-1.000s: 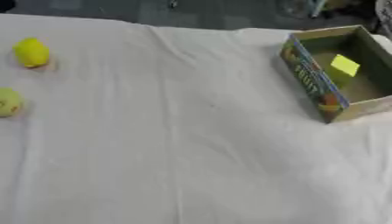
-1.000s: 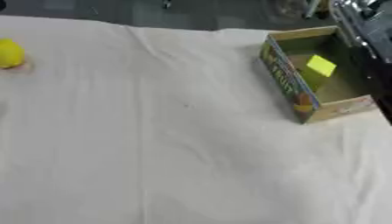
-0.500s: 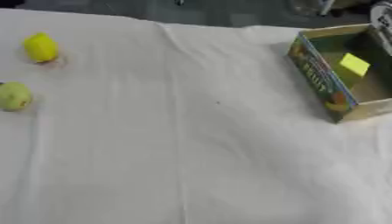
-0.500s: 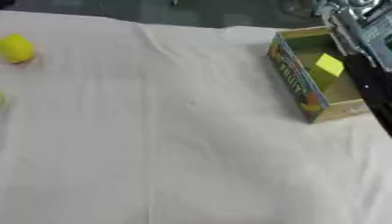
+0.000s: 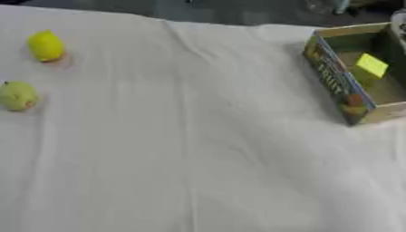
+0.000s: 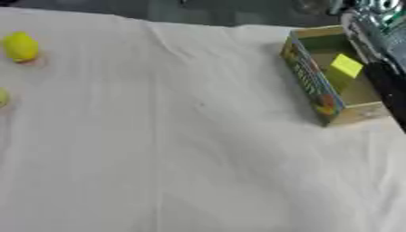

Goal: Pick up the objects with one hand, pass them to the other hand, and then place them into the box on the other side of the table.

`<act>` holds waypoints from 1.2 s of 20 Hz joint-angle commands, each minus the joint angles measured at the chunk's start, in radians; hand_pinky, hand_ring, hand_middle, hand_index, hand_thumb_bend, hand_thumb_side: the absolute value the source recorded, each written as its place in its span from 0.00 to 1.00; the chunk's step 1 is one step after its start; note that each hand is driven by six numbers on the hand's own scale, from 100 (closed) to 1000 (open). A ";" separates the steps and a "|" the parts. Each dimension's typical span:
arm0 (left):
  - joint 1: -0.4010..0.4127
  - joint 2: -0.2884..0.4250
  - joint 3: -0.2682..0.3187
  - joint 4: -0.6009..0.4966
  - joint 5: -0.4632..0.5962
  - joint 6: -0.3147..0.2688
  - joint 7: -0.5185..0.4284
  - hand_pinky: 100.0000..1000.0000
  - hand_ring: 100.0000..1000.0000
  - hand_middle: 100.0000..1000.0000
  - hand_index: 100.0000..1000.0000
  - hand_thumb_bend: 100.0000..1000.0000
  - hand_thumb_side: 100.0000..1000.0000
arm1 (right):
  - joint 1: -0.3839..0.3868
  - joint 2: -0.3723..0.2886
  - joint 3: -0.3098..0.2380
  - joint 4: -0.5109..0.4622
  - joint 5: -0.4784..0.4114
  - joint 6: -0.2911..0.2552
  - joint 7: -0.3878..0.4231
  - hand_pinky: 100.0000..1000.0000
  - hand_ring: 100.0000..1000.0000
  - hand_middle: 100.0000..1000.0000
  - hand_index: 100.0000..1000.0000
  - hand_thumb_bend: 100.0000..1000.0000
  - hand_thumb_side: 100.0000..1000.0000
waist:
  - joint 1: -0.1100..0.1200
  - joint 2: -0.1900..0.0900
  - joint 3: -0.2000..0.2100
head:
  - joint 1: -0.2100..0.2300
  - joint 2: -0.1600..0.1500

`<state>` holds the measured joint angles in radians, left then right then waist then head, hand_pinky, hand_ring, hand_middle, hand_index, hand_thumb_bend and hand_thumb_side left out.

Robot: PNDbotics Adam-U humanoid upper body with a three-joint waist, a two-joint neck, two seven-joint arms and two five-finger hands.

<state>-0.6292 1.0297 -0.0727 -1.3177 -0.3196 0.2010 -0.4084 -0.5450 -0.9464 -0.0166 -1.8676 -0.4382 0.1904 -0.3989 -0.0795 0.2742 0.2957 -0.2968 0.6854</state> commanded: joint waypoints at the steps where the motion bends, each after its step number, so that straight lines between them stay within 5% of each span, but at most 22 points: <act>1: -0.078 -0.011 -0.043 0.056 -0.080 -0.026 -0.170 0.70 0.75 0.74 0.80 0.66 0.18 | -0.034 -0.009 -0.002 -0.005 -0.010 0.003 0.005 0.82 0.84 0.76 0.78 0.00 0.49 | 0.016 -0.029 -0.001 | 0.003 0.003; 9: -0.281 -0.151 -0.148 0.184 -0.215 -0.129 -0.384 0.72 0.75 0.75 0.78 0.70 0.20 | -0.065 0.030 0.015 0.029 -0.011 0.014 0.003 0.82 0.84 0.76 0.77 0.00 0.49 | 0.018 -0.030 -0.001 | 0.009 0.010; 24: -0.441 -0.365 -0.194 0.382 -0.421 -0.236 -0.383 0.68 0.69 0.68 0.76 0.68 0.11 | -0.072 0.054 0.027 0.058 -0.017 0.019 0.012 0.81 0.83 0.75 0.76 0.00 0.51 | 0.026 -0.027 -0.016 | 0.042 0.006</act>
<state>-1.0453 0.6523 -0.2729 -0.9365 -0.7247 -0.0306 -0.8018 -0.5987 -0.8713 0.0192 -1.8084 -0.4475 0.2101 -0.3883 -0.0754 0.2741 0.2809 -0.2621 0.6932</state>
